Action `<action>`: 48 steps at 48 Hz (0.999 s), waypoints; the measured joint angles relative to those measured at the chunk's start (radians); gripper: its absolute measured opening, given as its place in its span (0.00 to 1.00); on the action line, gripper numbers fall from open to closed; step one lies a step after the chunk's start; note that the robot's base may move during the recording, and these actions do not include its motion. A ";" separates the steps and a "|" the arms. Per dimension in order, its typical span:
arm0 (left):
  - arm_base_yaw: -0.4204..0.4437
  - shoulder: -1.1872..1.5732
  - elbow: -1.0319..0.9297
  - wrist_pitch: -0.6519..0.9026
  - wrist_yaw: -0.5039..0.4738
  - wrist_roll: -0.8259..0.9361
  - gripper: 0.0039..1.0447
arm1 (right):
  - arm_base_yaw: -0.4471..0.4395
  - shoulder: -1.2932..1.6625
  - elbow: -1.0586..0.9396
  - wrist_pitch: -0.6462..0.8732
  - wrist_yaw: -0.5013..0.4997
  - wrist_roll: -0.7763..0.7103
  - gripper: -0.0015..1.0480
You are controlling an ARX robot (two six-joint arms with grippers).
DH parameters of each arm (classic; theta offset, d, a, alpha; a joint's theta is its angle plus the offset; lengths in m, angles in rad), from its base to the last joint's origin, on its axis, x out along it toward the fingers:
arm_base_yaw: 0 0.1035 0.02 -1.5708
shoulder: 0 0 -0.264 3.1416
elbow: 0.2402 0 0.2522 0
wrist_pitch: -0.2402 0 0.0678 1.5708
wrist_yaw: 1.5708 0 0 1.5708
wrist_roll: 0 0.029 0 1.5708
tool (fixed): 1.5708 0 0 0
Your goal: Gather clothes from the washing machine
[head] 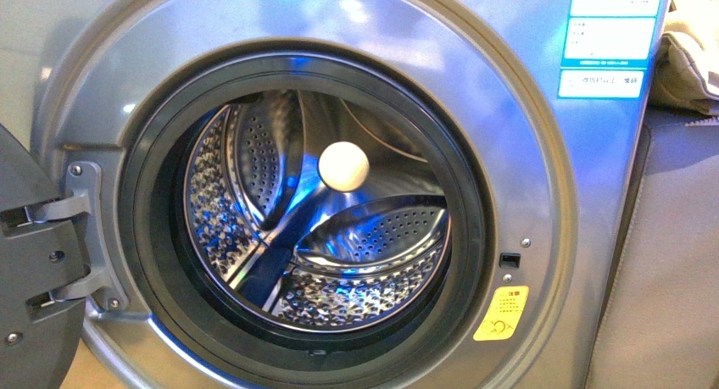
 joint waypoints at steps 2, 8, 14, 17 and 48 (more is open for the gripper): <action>0.000 0.000 0.000 0.000 0.000 0.000 0.94 | 0.004 -0.032 -0.013 0.023 -0.001 0.018 0.93; 0.000 0.000 0.000 0.000 0.000 0.000 0.94 | 0.042 -0.226 -0.046 0.119 -0.028 0.097 0.93; 0.000 0.000 0.000 0.000 0.000 0.000 0.94 | 0.097 -0.407 -0.084 0.227 -0.042 0.154 0.93; 0.000 0.000 0.000 0.000 0.000 0.000 0.94 | 0.135 -0.491 -0.114 0.272 -0.045 0.194 0.93; 0.000 0.000 0.000 0.000 0.000 0.000 0.94 | 0.626 -0.963 -0.404 0.153 0.420 0.032 0.54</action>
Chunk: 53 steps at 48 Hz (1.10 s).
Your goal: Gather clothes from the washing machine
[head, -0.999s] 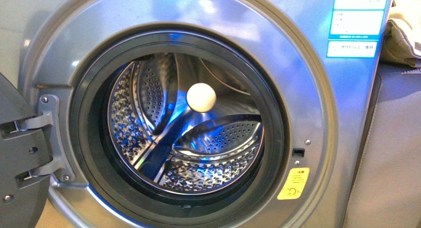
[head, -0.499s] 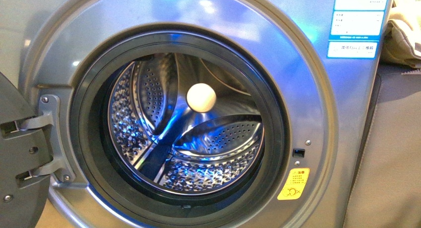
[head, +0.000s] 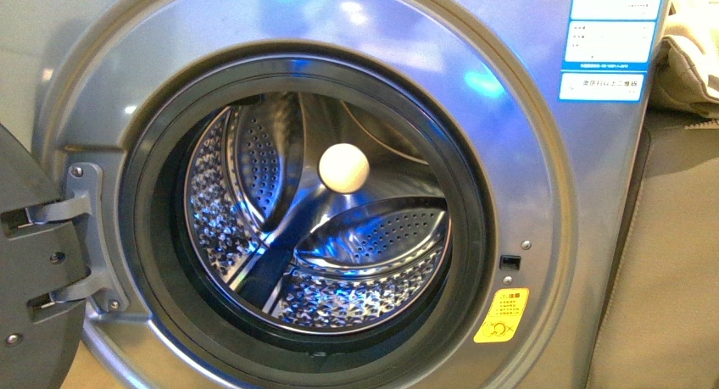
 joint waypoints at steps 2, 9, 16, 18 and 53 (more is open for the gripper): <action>0.000 0.000 0.000 0.000 0.000 0.000 0.94 | 0.037 -0.024 -0.034 0.001 0.037 -0.019 0.44; 0.000 0.000 0.000 0.000 0.000 0.000 0.94 | 0.110 -0.088 -0.098 0.004 0.107 -0.035 0.19; 0.000 0.000 0.000 0.000 0.000 0.000 0.94 | 0.172 -0.145 -0.151 0.004 0.166 -0.042 0.02; 0.000 0.000 0.000 0.000 0.000 0.000 0.94 | 0.185 -0.158 -0.163 0.003 0.181 -0.042 0.02; 0.332 -0.763 -1.181 0.184 -0.628 -0.182 0.03 | 0.314 -0.439 -0.272 -0.161 0.303 -0.042 0.02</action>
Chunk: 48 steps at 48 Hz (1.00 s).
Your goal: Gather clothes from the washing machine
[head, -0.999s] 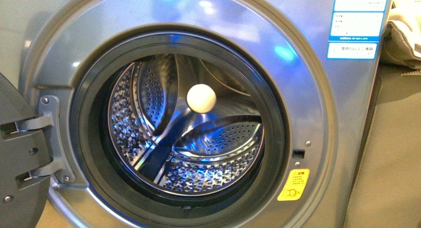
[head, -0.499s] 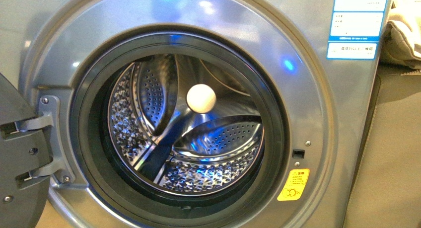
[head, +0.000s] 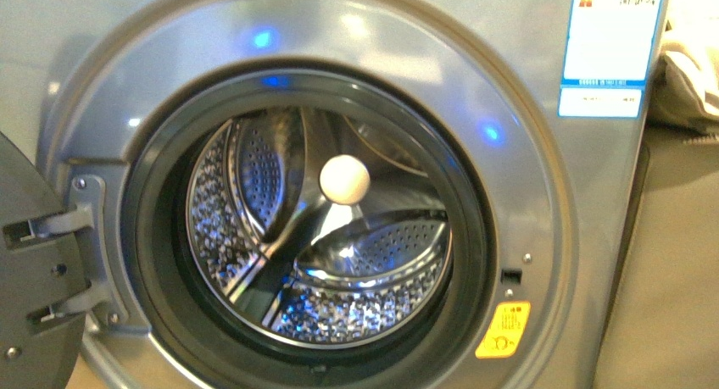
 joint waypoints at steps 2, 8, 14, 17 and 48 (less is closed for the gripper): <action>0.024 -0.031 -0.056 0.013 0.040 0.001 0.03 | 0.000 -0.004 -0.008 0.000 -0.002 0.000 0.02; 0.108 -0.116 -0.177 0.050 0.103 0.000 0.03 | 0.000 -0.005 -0.012 -0.002 0.001 0.000 0.02; 0.195 -0.188 -0.287 0.076 0.179 -0.003 0.03 | 0.000 -0.006 -0.012 -0.001 0.000 0.000 0.02; 0.235 -0.227 -0.343 0.086 0.228 -0.003 0.03 | 0.000 -0.006 -0.012 -0.001 0.000 0.000 0.02; 0.499 -0.486 -0.580 0.082 0.478 -0.003 0.03 | 0.000 -0.006 -0.012 -0.001 0.000 0.000 0.02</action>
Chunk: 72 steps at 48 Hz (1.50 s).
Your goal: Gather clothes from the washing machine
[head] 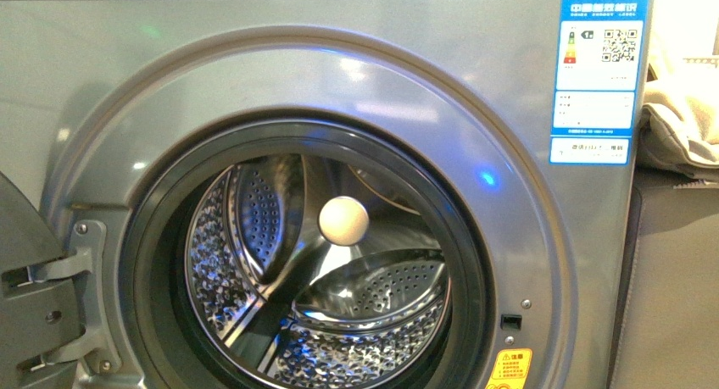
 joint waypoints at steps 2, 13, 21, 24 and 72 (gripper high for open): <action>0.000 -0.010 -0.005 -0.004 0.000 0.000 0.03 | 0.000 0.000 0.000 0.000 0.000 0.000 0.02; 0.000 -0.133 -0.024 -0.133 0.000 0.000 0.03 | 0.000 0.000 0.000 0.000 0.000 0.000 0.02; 0.000 -0.218 -0.052 -0.159 0.000 0.000 0.03 | 0.000 0.000 0.000 0.000 0.000 0.000 0.02; 0.000 -0.223 -0.063 -0.161 0.001 0.000 0.03 | 0.000 0.000 0.000 0.000 0.000 0.000 0.02; 0.000 -0.226 -0.064 -0.160 0.000 0.000 0.94 | 0.000 0.000 0.000 0.000 0.000 0.000 0.93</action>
